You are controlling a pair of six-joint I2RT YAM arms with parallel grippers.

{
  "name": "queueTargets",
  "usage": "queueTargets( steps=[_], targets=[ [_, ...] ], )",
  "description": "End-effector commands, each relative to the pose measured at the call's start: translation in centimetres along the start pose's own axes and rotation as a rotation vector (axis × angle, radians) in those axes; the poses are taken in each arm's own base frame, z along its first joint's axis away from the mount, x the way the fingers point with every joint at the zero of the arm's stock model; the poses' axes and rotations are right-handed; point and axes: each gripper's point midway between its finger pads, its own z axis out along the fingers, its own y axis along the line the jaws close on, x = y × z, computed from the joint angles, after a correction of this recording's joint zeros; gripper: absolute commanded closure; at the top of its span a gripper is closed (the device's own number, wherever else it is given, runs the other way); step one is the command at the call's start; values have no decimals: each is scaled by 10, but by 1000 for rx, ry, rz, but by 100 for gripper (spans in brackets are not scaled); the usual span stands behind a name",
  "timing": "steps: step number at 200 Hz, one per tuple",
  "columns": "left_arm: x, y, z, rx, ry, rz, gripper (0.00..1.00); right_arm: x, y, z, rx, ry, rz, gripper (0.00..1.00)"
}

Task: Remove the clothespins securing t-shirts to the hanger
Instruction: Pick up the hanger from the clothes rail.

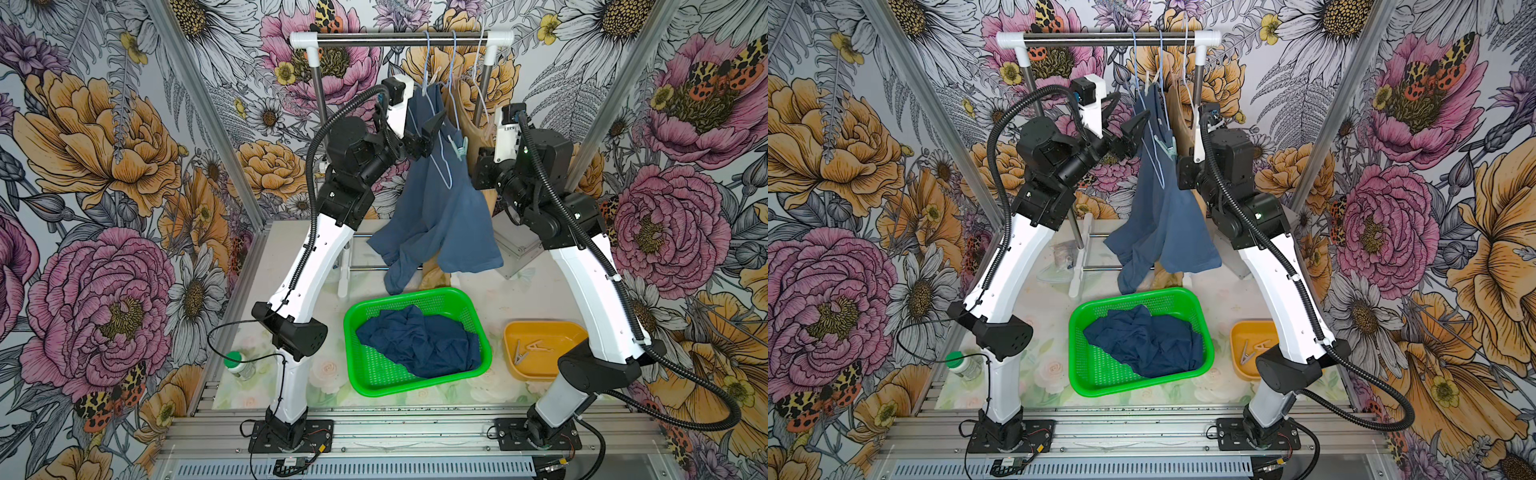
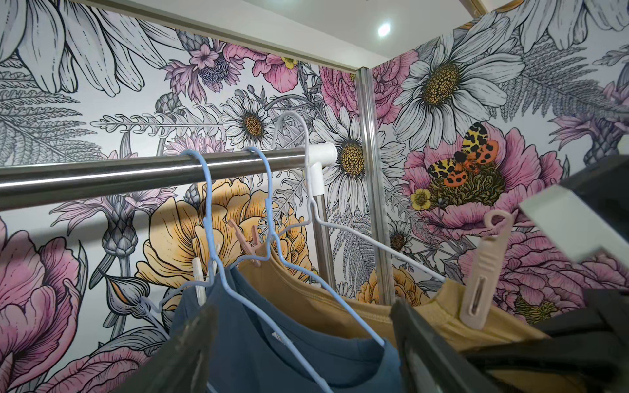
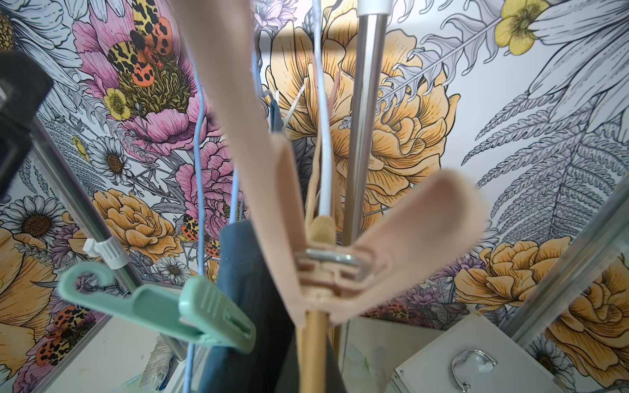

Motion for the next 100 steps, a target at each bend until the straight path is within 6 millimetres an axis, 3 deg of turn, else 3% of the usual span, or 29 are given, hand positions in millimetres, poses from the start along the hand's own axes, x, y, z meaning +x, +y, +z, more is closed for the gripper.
queueTargets(
  steps=[1, 53, 100],
  targets=[
    [-22, -12, -2, 53, -79, -47, 19, -53, -12, -35, 5, -169, 25, 100],
    [-19, -14, -2, 56, -56, -51, 19, -66, -20, -65, -1, -212, 35, 100],
    [-20, -20, -5, 71, -41, -55, 19, -51, -28, -92, 0, -188, 20, 100]
  ],
)
